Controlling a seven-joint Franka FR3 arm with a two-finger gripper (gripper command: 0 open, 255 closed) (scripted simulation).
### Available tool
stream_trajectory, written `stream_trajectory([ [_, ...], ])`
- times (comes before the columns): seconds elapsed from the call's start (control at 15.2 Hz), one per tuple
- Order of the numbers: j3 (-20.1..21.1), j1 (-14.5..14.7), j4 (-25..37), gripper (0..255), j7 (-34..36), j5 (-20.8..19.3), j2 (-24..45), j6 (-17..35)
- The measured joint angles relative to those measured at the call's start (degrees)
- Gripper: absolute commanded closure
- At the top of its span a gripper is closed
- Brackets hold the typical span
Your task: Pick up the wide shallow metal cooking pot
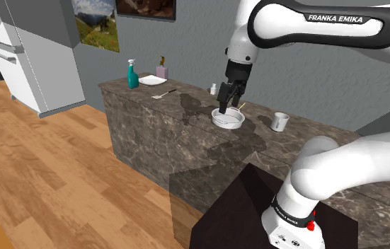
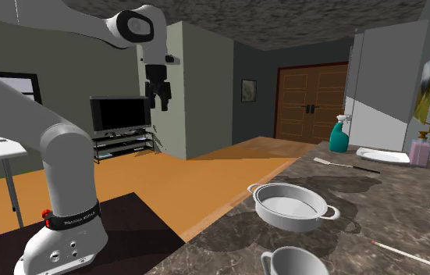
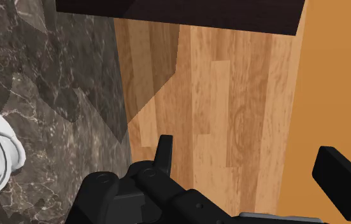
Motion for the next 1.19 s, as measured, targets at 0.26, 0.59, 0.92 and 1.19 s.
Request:
stream_trajectory([
  [0.26,-1.6,-0.9,-1.0,0,-1.8,-1.3,1.8,2.4],
  [0.59,-5.5,-3.0,-2.3,0,-6.4,-4.2,8.3,9.5],
  [0.92,-9.5,-4.9,-0.9,0,-10.9,-6.5,16.0,15.4],
  [1.19,-12.6,-6.2,0.8,0,-14.4,-7.6,23.1,20.4],
])
